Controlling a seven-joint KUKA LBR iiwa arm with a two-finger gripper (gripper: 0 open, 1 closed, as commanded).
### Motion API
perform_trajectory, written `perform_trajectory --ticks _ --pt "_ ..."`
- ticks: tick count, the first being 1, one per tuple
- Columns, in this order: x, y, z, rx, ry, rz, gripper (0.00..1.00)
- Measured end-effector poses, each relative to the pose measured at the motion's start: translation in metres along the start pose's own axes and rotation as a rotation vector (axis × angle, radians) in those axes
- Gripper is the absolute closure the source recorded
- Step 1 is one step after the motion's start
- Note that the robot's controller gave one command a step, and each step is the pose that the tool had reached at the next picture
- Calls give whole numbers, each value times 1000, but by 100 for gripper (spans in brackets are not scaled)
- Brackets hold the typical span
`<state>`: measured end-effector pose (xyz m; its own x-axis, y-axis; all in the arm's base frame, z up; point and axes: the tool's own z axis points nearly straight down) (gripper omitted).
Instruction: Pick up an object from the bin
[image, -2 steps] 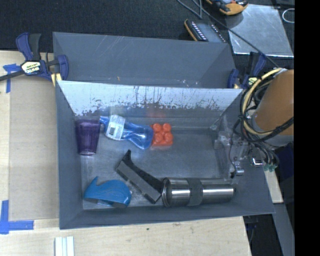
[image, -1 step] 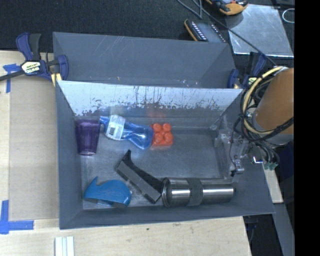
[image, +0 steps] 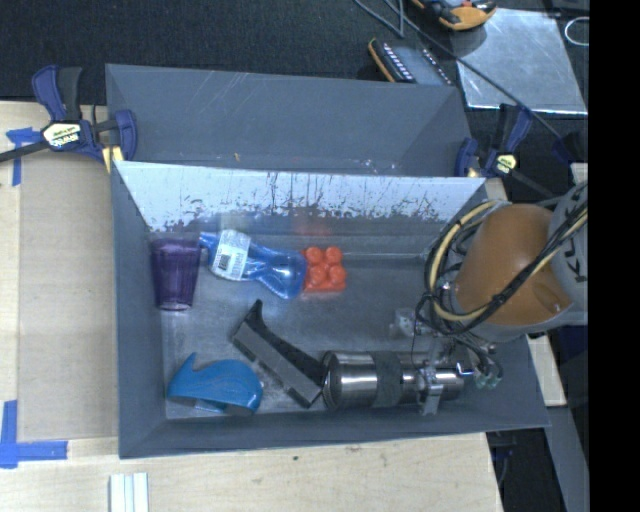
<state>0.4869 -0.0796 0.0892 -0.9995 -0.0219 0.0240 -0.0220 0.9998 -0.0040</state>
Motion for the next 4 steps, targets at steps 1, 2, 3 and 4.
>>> perform_trajectory --ticks 1,2,3,4 --pt "-32 38 3 -2 -32 -9 0" --pt "-16 47 17 0 -4 -133 0" --pt "-18 76 18 2 -28 -113 100" --pt "-18 76 18 2 -28 -113 100"
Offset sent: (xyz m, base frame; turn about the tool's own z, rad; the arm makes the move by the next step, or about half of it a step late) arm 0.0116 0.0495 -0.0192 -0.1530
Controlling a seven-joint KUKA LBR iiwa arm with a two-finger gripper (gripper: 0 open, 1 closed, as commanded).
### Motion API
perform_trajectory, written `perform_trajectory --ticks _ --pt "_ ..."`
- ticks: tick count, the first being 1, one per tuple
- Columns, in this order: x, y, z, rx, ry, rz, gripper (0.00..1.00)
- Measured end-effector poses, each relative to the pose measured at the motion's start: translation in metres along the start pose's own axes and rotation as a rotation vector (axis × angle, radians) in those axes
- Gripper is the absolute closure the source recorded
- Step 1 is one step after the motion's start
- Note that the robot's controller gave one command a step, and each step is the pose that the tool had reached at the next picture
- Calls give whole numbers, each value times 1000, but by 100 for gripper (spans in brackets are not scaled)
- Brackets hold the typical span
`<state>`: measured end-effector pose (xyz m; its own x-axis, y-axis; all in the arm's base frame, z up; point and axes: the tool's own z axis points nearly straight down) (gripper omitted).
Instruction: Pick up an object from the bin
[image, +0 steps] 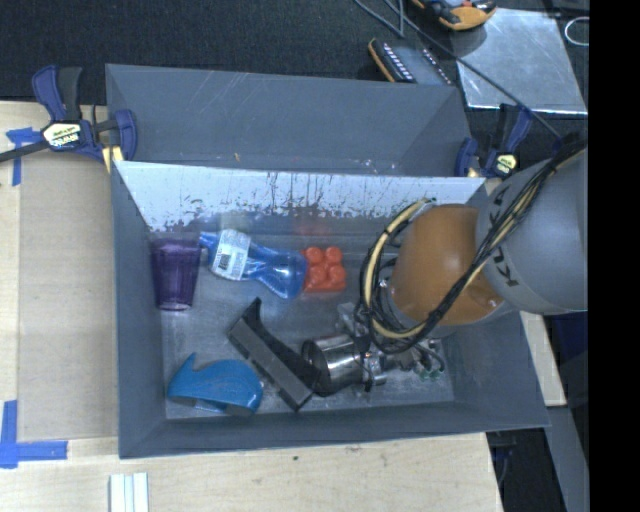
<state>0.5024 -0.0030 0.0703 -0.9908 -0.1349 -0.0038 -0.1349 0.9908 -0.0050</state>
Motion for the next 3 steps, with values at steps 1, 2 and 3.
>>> perform_trajectory --ticks 1,2,3 --pt "3 1 -95 -2 4 5 100" --pt "3 -12 -4 -1 -9 15 100" --pt "3 -12 -4 0 -9 15 100"
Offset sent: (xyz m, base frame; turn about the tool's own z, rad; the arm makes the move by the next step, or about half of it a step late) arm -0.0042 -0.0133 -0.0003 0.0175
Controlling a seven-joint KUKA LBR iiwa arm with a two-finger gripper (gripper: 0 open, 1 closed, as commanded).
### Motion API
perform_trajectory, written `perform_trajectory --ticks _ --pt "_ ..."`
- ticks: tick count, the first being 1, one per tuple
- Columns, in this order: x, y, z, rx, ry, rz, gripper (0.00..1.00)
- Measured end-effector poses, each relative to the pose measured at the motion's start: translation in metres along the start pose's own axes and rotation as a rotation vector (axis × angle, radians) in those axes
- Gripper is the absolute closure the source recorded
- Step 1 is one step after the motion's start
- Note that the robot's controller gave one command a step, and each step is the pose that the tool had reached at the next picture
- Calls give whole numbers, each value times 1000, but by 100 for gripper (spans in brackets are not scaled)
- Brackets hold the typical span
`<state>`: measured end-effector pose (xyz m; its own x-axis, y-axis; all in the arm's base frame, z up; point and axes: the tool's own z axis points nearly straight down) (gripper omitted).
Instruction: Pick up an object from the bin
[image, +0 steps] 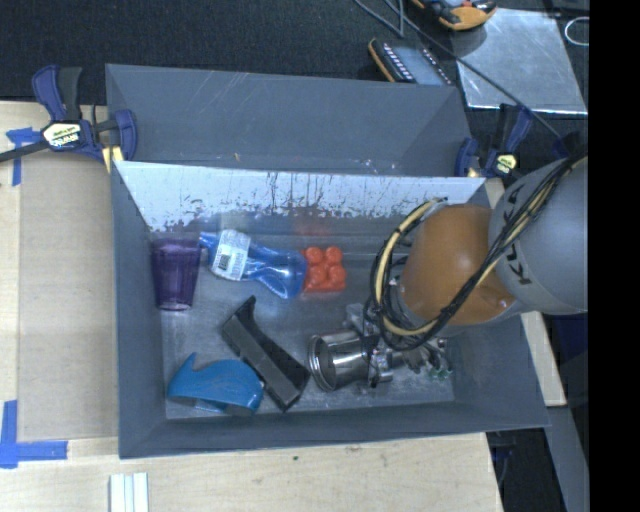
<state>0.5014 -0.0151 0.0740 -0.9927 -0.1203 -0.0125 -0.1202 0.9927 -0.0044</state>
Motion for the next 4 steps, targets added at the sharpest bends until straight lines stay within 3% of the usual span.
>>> perform_trajectory --ticks 1,2,3,4 --pt "8 -7 -85 -1 9 -1 100" --pt "1 -20 -38 0 1 14 100" --pt "1 -20 -38 0 1 13 100" --pt "1 -19 0 0 -3 9 100"
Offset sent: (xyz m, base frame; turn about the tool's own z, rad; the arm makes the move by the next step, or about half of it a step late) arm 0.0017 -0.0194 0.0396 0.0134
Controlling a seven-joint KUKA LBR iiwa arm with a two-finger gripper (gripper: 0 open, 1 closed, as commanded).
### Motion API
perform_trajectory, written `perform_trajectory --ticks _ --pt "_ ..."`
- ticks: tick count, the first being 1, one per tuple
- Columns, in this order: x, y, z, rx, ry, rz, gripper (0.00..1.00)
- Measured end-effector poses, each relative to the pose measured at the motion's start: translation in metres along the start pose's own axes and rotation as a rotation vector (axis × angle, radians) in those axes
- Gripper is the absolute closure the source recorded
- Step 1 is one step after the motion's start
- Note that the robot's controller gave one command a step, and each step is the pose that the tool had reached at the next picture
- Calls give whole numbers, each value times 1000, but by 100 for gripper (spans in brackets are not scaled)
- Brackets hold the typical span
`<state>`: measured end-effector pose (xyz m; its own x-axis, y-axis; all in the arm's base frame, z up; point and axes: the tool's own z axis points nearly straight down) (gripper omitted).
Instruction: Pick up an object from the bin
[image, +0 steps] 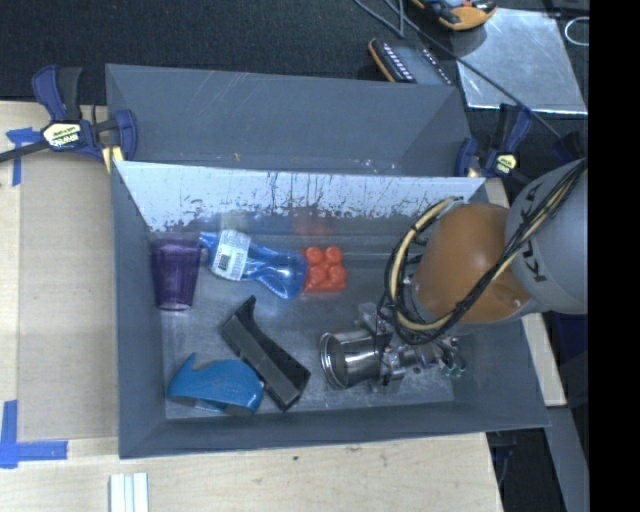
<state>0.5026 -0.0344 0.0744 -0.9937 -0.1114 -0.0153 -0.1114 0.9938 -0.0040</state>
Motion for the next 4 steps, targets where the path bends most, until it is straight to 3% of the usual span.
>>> perform_trajectory --ticks 1,2,3,4 --pt "3 -9 -78 -1 9 22 100" --pt "-2 -19 -67 0 -1 31 100" --pt "7 -14 -125 -2 12 31 100" --pt "-22 -18 1 -3 -4 18 100"
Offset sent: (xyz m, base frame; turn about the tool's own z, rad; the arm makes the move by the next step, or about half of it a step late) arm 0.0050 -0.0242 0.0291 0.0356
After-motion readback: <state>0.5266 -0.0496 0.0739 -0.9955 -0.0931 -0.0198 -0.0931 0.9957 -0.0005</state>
